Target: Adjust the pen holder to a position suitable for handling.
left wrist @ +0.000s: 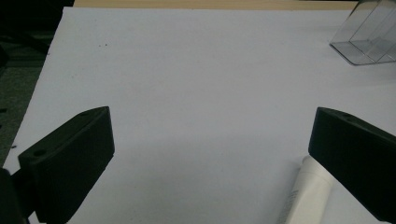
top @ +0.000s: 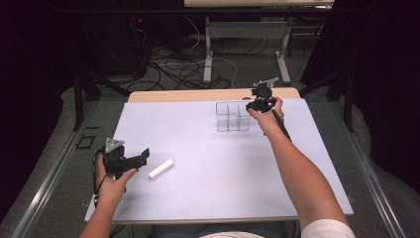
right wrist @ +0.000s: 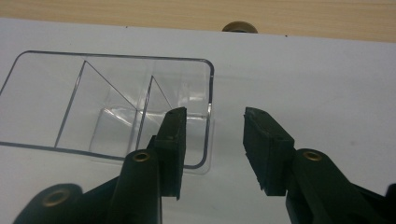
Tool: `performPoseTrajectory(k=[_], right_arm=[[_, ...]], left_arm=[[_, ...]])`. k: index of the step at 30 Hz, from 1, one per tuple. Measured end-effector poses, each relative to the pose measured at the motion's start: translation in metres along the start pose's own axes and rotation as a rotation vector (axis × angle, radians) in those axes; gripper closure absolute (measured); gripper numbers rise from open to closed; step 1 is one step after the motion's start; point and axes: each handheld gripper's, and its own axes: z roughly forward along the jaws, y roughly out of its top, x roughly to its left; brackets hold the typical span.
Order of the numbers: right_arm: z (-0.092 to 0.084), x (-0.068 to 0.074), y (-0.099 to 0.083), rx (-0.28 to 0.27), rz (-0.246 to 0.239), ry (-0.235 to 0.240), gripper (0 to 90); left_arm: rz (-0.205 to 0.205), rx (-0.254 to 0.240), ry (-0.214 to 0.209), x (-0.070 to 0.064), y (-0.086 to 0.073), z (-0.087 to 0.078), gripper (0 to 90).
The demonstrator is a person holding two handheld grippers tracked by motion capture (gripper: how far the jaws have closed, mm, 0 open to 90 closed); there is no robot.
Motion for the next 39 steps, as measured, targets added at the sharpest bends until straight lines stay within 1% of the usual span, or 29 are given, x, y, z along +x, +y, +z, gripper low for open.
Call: performPoseTrajectory(k=[6, 7, 8, 9, 11, 12, 13, 14, 16, 18, 19, 20, 24, 26, 27, 28, 30, 32, 36, 38, 39], right_arm=[[0.005, -0.002, 0.0, 0.011, 0.02, 0.004, 64.3], [0.007, -0.003, 0.0, 0.013, 0.013, 0.005, 64.6], [0.007, -0.003, 0.0, 0.013, 0.013, 0.005, 64.6], [0.008, -0.003, 0.0, 0.023, 0.023, 0.006, 65.8], [0.01, -0.003, -0.001, 0.025, 0.021, 0.011, 66.7], [0.011, -0.003, -0.001, 0.026, 0.013, 0.01, 67.1], [0.012, -0.003, -0.001, 0.033, 0.019, 0.007, 67.7], [0.013, -0.002, -0.001, 0.033, 0.025, 0.006, 68.4], [0.014, -0.003, -0.002, 0.036, 0.017, 0.004, 69.7], [0.017, -0.002, -0.002, 0.046, 0.026, 0.003, 72.4], [0.017, -0.002, -0.002, 0.044, 0.036, 0.013, 73.5], [0.017, -0.002, -0.002, 0.053, 0.038, 0.006, 74.2], [0.019, -0.002, -0.002, 0.07, 0.048, 0.013, 74.7], [0.021, -0.003, -0.002, 0.073, 0.058, 0.007, 74.7], [0.022, -0.003, -0.003, 0.065, 0.062, 0.018, 74.7], [0.023, -0.003, -0.002, 0.075, 0.063, 0.012, 74.6], [0.024, -0.004, -0.002, 0.085, 0.068, 0.017, 74.6], [0.026, -0.003, -0.002, 0.084, 0.074, 0.014, 74.8], [0.028, -0.003, -0.002, 0.089, 0.072, 0.017, 75.9], [0.03, -0.002, -0.003, 0.077, 0.073, 0.023, 77.5], [0.03, -0.001, -0.003, 0.087, 0.073, 0.014, 78.0]], left_arm=[[0.0, 0.0, 0.006, 0.002, 0.0, 0.0, 0.3], [-0.001, 0.001, 0.009, 0.002, 0.0, -0.001, 0.3], [-0.004, 0.002, 0.009, 0.002, 0.0, -0.001, 0.3], [-0.008, -0.002, 0.009, 0.003, 0.0, -0.001, 0.3], [-0.009, -0.004, 0.015, 0.004, 0.0, -0.001, 0.3], [-0.008, -0.004, 0.014, 0.004, 0.0, -0.001, 0.3], [-0.009, -0.008, 0.013, 0.004, 0.0, 0.0, 0.3], [-0.009, -0.006, 0.012, 0.003, 0.0, 0.0, 0.3], [-0.006, 0.003, 0.011, 0.003, 0.0, -0.001, 0.3], [-0.006, 0.003, 0.01, 0.003, 0.0, -0.001, 0.3], [-0.005, -0.002, 0.01, 0.002, -0.001, 0.0, 0.3], [-0.004, -0.002, 0.01, 0.002, -0.001, 0.0, 0.3], [-0.005, 0.002, 0.011, 0.003, 0.0, -0.001, 0.3], [-0.005, 0.001, 0.011, 0.003, 0.0, -0.001, 0.3], [-0.006, 0.0, 0.012, 0.004, 0.0, -0.001, 0.3], [-0.007, -0.003, 0.015, 0.004, 0.0, -0.001, 0.3], [-0.007, -0.003, 0.016, 0.004, 0.0, -0.001, 0.3], [-0.008, -0.003, 0.015, 0.004, -0.001, -0.001, 0.3], [-0.01, -0.002, 0.014, 0.004, -0.001, -0.001, 0.3], [-0.011, 0.001, 0.012, 0.004, -0.001, -0.001, 0.3], [-0.012, -0.002, 0.012, 0.004, -0.001, -0.001, 0.3]])
